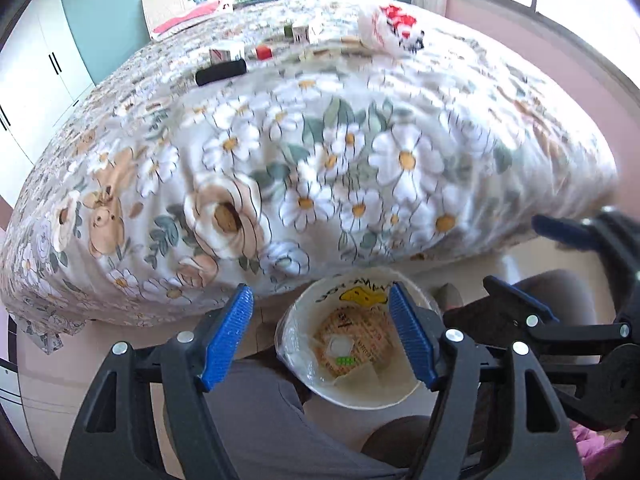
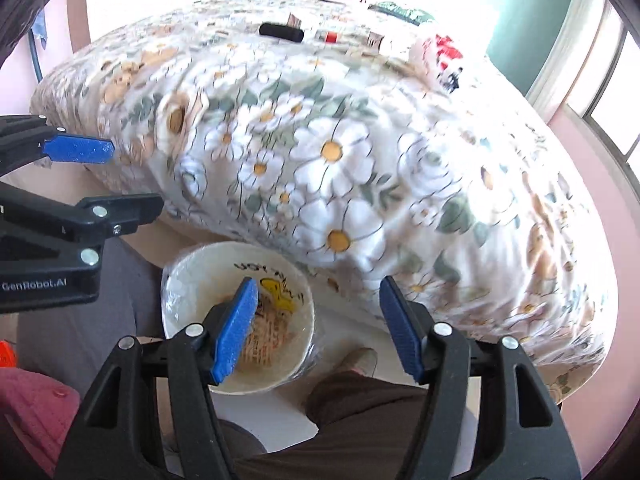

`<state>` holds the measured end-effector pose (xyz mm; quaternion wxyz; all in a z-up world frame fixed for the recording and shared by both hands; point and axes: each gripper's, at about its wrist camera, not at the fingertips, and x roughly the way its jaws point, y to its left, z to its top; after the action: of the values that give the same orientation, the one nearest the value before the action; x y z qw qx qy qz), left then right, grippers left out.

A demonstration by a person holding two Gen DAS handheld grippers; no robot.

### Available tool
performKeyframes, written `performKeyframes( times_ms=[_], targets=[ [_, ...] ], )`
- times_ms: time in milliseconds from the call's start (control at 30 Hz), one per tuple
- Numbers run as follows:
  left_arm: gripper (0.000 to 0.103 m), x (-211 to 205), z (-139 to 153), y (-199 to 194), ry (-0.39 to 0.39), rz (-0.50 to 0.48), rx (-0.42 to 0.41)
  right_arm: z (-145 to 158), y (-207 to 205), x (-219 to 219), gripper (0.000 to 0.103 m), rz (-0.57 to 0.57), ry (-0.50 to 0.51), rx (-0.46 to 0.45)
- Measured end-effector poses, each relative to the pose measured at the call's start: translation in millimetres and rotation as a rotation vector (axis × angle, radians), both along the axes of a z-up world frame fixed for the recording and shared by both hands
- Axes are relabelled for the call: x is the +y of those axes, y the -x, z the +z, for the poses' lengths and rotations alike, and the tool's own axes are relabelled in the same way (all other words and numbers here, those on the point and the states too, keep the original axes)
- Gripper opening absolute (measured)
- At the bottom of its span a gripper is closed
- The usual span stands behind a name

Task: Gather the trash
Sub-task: 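Move both tools back toward the bed items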

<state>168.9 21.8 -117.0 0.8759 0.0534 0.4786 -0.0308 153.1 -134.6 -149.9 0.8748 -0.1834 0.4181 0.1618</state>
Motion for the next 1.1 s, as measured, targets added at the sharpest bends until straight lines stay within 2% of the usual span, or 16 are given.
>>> performKeyframes(
  times_ms=[67, 200, 333, 500, 567, 767, 967, 1100],
  targets=[
    [0.08, 0, 20, -3, -0.003, -0.003, -0.043, 25, 0, -3, 0.068, 0.0, 0.012, -0.067],
    [0.08, 1, 53, -12, -0.029, -0.001, -0.113, 65, -2, -4, 0.068, 0.001, 0.042, -0.188],
    [0.08, 11, 72, -25, -0.024, 0.006, -0.151, 91, -13, -8, 0.071, 0.009, 0.04, -0.235],
    [0.085, 19, 88, -47, -0.047, 0.005, -0.193, 113, -34, -13, 0.072, 0.004, 0.027, -0.263],
    [0.087, 23, 93, -58, -0.06, 0.004, -0.214, 120, -45, -17, 0.077, -0.005, 0.024, -0.274],
    [0.091, 44, 103, -102, -0.084, 0.006, -0.24, 133, -89, -28, 0.082, -0.038, 0.0, -0.281],
    [0.092, 57, 100, -156, -0.152, -0.073, -0.245, 134, -144, -36, 0.082, -0.071, -0.04, -0.224],
    [0.092, 68, 90, -192, -0.134, -0.169, -0.207, 134, -180, -34, 0.082, -0.082, -0.052, -0.205]
  ],
)
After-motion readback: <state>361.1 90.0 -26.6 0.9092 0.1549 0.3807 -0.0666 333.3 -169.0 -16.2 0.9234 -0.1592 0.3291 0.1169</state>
